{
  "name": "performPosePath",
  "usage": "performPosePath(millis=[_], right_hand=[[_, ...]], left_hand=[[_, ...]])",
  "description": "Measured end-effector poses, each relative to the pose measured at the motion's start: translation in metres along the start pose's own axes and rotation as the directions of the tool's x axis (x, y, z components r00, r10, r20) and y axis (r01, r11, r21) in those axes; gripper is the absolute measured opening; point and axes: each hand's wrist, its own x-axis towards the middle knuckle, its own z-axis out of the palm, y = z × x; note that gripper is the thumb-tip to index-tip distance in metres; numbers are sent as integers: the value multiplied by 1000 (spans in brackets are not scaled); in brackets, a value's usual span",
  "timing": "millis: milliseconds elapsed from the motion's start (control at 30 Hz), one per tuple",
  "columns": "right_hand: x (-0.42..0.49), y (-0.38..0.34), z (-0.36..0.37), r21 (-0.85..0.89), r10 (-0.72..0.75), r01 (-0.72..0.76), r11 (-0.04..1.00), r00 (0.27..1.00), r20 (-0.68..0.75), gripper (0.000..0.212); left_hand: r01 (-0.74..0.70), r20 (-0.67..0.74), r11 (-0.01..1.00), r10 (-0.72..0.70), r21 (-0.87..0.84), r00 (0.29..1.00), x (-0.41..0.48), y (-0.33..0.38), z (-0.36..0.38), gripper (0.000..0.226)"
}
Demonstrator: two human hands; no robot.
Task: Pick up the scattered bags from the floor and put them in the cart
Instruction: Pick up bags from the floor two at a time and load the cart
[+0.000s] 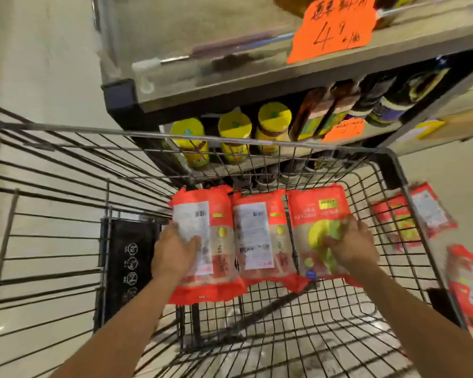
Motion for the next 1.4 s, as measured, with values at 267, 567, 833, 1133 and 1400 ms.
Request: performPosePath(millis=[267,567,833,1133,1400], right_hand=[[-158,-83,-106,-338,-517,423,841,814,-265,78],[-302,34,-225,-288,-343,217,933,778,-526,76],[-434,246,-225,-6,46,-66,998,757,-652,83],[-498,374,-220,-11,114,-159,987,754,-647,83],[-417,401,-272,-75,53,-118,990,812,-582,82]], left_hand=[[-596,45,605,681,528,731,-121,133,-122,77],[-800,178,130,942,586,284,-319,249,-148,72],[-861,370,-222,928,458,-42,-512,276,-39,76],[-841,410,-347,897,416,-168,-627,263,41,72],[-844,376,-259,924,469,-75,-603,322,75,76]])
